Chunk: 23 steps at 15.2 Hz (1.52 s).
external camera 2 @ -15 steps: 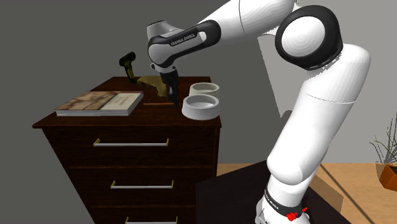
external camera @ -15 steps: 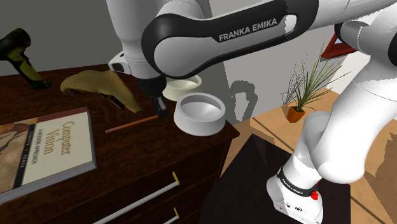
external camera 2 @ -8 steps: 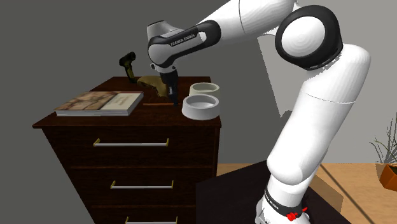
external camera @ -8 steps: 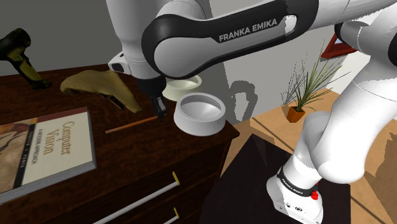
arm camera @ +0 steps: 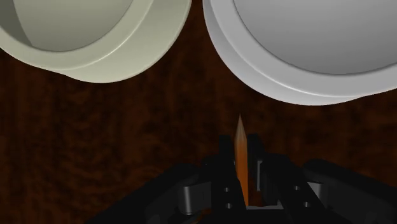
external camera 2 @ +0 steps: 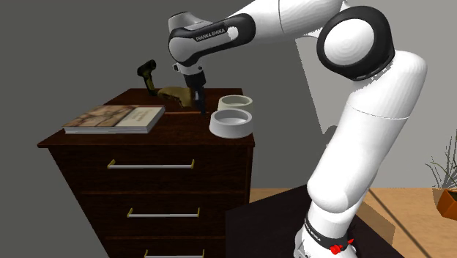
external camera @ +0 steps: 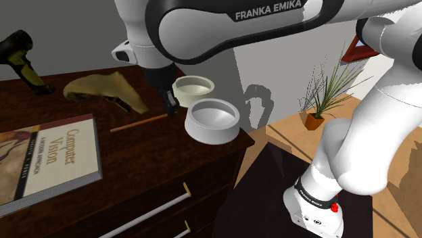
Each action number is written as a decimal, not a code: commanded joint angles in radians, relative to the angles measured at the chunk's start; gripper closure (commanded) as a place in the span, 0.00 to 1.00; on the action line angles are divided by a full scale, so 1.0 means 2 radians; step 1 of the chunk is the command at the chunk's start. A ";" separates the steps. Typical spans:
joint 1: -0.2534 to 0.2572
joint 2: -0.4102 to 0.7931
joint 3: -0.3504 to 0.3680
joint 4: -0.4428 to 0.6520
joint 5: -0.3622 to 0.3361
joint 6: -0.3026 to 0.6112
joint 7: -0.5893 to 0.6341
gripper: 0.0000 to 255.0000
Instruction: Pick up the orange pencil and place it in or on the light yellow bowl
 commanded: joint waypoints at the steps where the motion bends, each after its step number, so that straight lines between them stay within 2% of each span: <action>1: 0.000 0.000 0.000 0.014 0.000 -0.014 -0.002 1.00; 15: 0.002 0.013 0.002 0.124 -0.002 -0.110 -0.014 1.00; 23: -0.039 -0.040 -0.045 0.066 0.003 -0.089 -0.100 1.00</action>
